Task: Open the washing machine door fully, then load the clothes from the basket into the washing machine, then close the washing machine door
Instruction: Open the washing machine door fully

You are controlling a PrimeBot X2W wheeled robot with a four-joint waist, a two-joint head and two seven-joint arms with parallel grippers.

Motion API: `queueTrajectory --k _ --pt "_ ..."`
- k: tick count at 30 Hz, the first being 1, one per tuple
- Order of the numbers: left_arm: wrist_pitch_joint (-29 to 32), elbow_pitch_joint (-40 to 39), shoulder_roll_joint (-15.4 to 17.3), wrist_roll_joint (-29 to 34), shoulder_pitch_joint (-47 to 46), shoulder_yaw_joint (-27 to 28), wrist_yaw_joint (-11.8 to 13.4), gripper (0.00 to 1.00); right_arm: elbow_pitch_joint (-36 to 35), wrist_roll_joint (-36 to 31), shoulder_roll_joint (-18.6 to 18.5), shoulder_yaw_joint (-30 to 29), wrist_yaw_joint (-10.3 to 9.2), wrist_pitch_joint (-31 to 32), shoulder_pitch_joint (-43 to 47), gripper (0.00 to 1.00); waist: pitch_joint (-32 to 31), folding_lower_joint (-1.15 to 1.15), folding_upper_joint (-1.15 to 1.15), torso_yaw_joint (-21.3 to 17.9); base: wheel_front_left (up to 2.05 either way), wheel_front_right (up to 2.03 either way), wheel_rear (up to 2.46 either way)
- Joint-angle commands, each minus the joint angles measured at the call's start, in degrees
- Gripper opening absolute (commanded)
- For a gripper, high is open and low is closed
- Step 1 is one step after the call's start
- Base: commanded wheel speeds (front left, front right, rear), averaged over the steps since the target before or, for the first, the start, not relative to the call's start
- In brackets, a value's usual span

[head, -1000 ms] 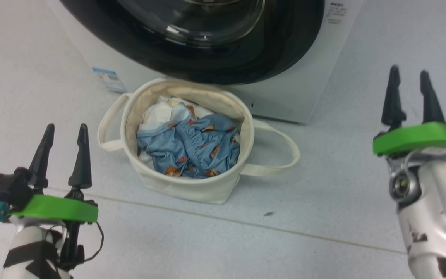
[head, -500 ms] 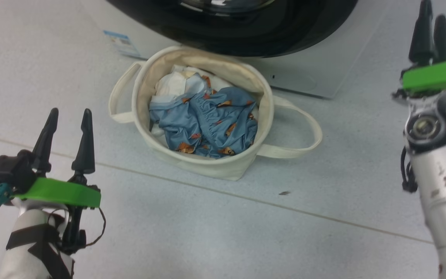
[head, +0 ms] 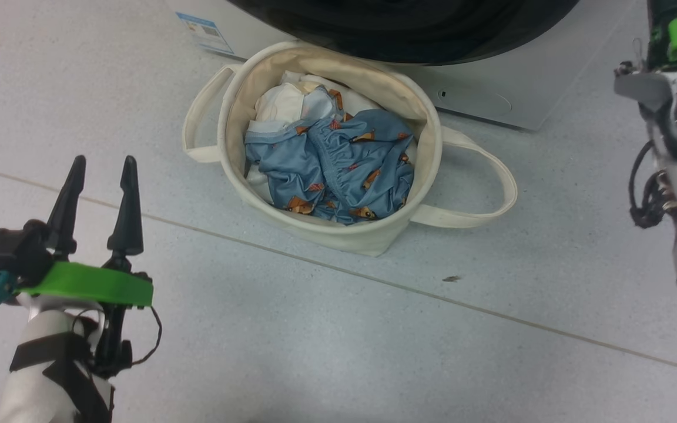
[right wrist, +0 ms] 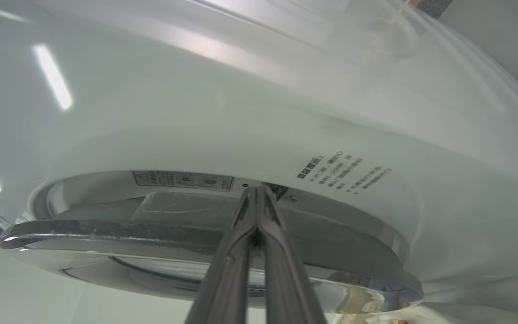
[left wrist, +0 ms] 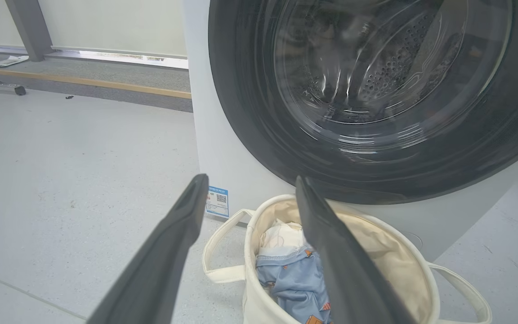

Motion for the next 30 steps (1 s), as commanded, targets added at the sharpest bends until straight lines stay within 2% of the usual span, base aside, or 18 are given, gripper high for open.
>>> queueTrajectory --k 1,11,18,30 --pt "-0.33 -1.4 1.61 0.07 -1.28 2.16 -0.32 1.0 -1.88 1.83 -0.7 0.46 0.01 2.17 -2.73 0.0 0.19 0.0 0.0 0.19 0.0 0.0 0.0" --pt "-0.33 -1.13 1.25 0.3 -1.56 2.08 -0.32 1.0 1.32 6.78 -2.4 1.18 0.01 11.5 -8.76 0.0 1.45 0.0 0.0 1.08 0.0 0.0 0.0" --pt "-0.33 -1.16 0.99 0.36 -1.95 1.83 -0.32 1.0 3.95 7.01 -2.15 1.75 0.01 13.48 -12.52 0.0 2.44 0.0 0.0 1.82 0.0 0.0 0.0" --pt "-0.33 -0.64 1.04 0.58 -1.43 2.55 -0.32 1.0 7.24 6.97 -0.61 6.34 0.01 20.81 -11.54 0.0 0.76 0.0 0.0 1.03 0.0 0.0 0.0"
